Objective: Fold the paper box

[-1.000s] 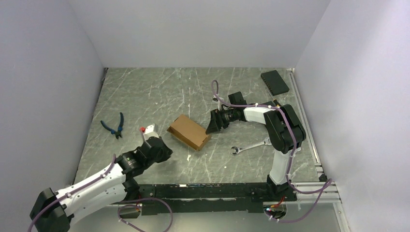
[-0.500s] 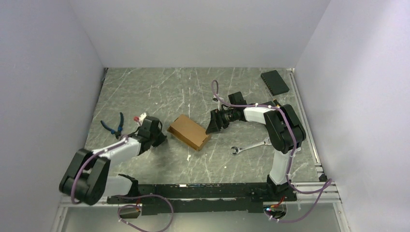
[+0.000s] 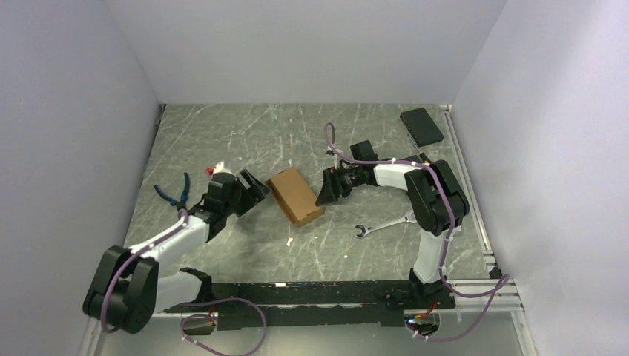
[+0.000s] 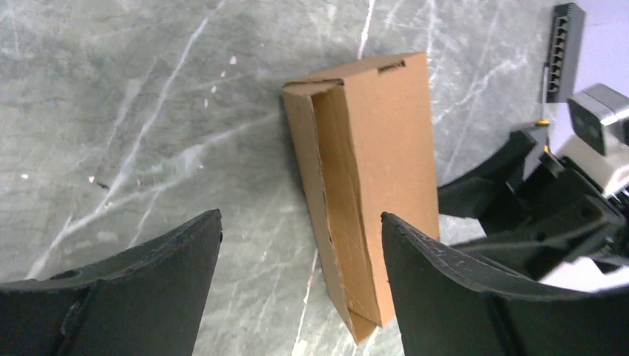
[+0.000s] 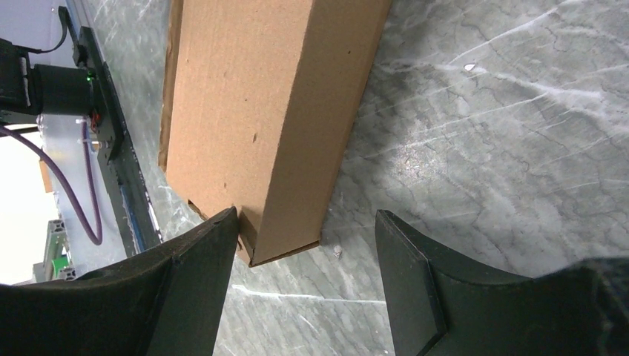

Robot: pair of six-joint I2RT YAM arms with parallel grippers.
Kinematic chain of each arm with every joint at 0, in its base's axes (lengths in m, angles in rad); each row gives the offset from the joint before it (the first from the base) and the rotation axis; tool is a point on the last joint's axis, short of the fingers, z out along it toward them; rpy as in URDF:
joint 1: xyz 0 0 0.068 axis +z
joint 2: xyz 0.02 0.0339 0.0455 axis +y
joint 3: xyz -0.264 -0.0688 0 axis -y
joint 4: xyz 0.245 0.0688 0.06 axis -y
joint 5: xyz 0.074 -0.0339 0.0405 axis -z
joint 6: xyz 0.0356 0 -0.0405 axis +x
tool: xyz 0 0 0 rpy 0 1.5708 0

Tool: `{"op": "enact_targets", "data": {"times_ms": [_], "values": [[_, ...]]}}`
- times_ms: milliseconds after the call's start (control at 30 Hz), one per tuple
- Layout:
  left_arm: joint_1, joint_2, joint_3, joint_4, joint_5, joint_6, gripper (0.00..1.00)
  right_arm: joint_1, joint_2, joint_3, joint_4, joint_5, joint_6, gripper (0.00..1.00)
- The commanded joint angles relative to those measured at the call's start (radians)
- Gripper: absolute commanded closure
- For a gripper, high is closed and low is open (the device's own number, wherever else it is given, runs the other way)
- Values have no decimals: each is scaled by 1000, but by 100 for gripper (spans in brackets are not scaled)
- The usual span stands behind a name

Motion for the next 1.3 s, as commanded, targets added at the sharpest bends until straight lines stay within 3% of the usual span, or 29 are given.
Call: {"op": "enact_targets", "data": {"times_ms": [0,200,300,433,633,767,933,1033,1200,1267], "values": [[6,-106,-50,14,35,19,17,7,24,16,-23,55,-58,30],[9,-226,-116,-79,-30,6,21,8,21,21,-25,55,-62,30],[28,-213,-112,-15,10,35,15,6,7,35,-25,18,-61,29],[84,-72,-69,145,148,53,6,6,-14,50,3,-33,-28,27],[171,191,16,351,332,-6,6,6,42,151,-6,-61,22,24],[191,292,53,443,384,-38,7,6,92,226,18,-92,78,23],[193,369,105,441,412,-43,20,19,187,313,28,-93,155,26],[193,414,129,432,436,-43,28,32,233,352,29,-83,170,35],[193,492,160,466,496,-71,47,57,267,384,12,-72,161,59],[191,528,169,500,527,-96,62,65,274,384,10,-68,160,69]]}}
